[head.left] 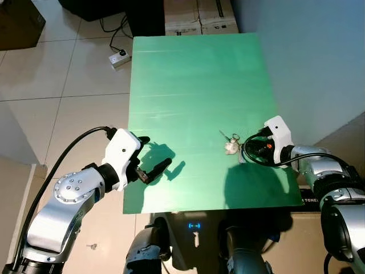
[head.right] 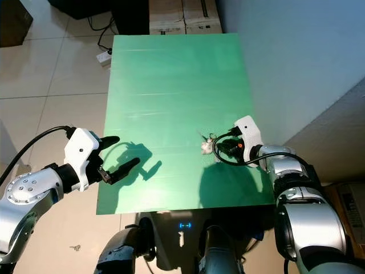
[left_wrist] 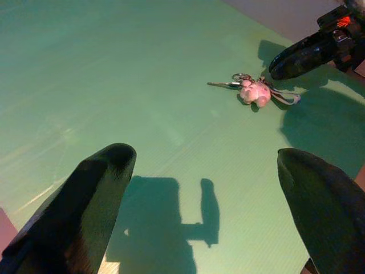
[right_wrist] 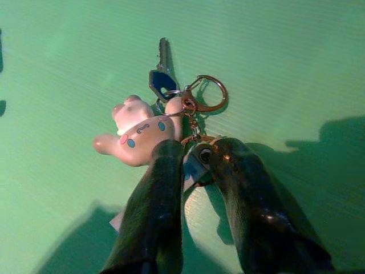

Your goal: Hang keys on a hook

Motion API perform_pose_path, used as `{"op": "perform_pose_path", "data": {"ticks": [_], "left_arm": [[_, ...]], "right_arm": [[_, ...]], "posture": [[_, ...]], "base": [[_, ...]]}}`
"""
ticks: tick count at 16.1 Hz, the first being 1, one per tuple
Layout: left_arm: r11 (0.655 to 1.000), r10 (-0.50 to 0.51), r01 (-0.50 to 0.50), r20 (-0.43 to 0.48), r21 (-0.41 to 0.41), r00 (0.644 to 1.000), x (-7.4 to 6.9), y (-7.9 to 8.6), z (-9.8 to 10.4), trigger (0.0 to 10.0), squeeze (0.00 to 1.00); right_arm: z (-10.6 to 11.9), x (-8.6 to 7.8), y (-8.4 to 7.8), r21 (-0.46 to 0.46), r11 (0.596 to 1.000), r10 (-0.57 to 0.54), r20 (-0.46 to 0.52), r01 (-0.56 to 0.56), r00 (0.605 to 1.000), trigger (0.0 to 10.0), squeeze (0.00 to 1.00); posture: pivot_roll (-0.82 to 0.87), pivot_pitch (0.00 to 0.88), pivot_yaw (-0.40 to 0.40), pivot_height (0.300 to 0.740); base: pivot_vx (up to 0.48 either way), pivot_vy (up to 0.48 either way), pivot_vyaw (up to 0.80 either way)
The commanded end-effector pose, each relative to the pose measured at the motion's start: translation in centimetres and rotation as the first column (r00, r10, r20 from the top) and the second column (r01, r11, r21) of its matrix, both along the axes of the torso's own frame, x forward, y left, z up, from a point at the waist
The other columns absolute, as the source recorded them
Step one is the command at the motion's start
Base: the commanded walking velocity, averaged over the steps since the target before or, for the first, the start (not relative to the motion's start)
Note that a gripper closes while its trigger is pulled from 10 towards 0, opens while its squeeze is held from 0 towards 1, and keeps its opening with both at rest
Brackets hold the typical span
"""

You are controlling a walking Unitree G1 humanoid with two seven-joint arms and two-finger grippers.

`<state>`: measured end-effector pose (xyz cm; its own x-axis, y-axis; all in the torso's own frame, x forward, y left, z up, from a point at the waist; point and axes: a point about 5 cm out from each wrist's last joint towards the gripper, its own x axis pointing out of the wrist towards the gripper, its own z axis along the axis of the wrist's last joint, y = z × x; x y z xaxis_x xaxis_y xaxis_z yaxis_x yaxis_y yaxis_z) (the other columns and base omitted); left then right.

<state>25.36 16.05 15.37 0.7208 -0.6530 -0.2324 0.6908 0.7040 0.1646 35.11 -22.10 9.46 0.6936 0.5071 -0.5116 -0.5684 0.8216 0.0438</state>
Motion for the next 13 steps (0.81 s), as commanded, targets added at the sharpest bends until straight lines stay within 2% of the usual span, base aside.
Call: {"op": "perform_pose_path", "data": {"ticks": [1,6,9,10,13], "left_arm": [[1.0,-0.012,0.012,-0.012,0.014,1.0,-0.1,0.1,-0.1,10.0,0.0],[1.0,-0.012,0.012,-0.012,0.016,1.0,0.0,0.2,-0.1,10.0,0.0],[1.0,-0.014,0.014,-0.012,0.017,1.0,0.1,0.2,-0.1,10.0,0.0],[1.0,-0.021,0.021,-0.014,0.016,1.0,0.0,0.0,-0.1,10.0,0.0],[0.998,-0.056,0.057,-0.028,0.017,0.998,-0.4,-0.2,-0.2,10.0,0.0]], "right_arm": [[-0.7,-0.4,0.2,-0.003,1.0,0.009,-0.023,-0.009,1.0,10.0,1.0],[-0.7,-0.6,1.2,0.018,0.991,0.132,-0.051,-0.131,0.99,10.0,1.0],[-1.0,-0.8,1.3,-0.082,0.978,0.188,-0.072,-0.193,0.98,10.0,1.0],[-0.9,-0.6,1.1,-0.145,0.974,0.166,-0.055,-0.173,0.985,10.0,1.0],[-1.0,-0.4,0.8,-0.238,0.959,0.149,-0.042,-0.155,0.988,10.0,1.0]], "posture": [[0.02,0.318,0.064,0.74],[0.02,0.319,0.064,0.74],[0.02,0.32,0.065,0.74],[0.02,0.321,0.065,0.74],[0.02,0.321,0.064,0.74]], "base": [[0.0,0.0,0.0],[0.0,0.0,0.0],[0.0,0.0,0.0],[0.0,0.0,0.0],[0.0,0.0,0.0]]}}
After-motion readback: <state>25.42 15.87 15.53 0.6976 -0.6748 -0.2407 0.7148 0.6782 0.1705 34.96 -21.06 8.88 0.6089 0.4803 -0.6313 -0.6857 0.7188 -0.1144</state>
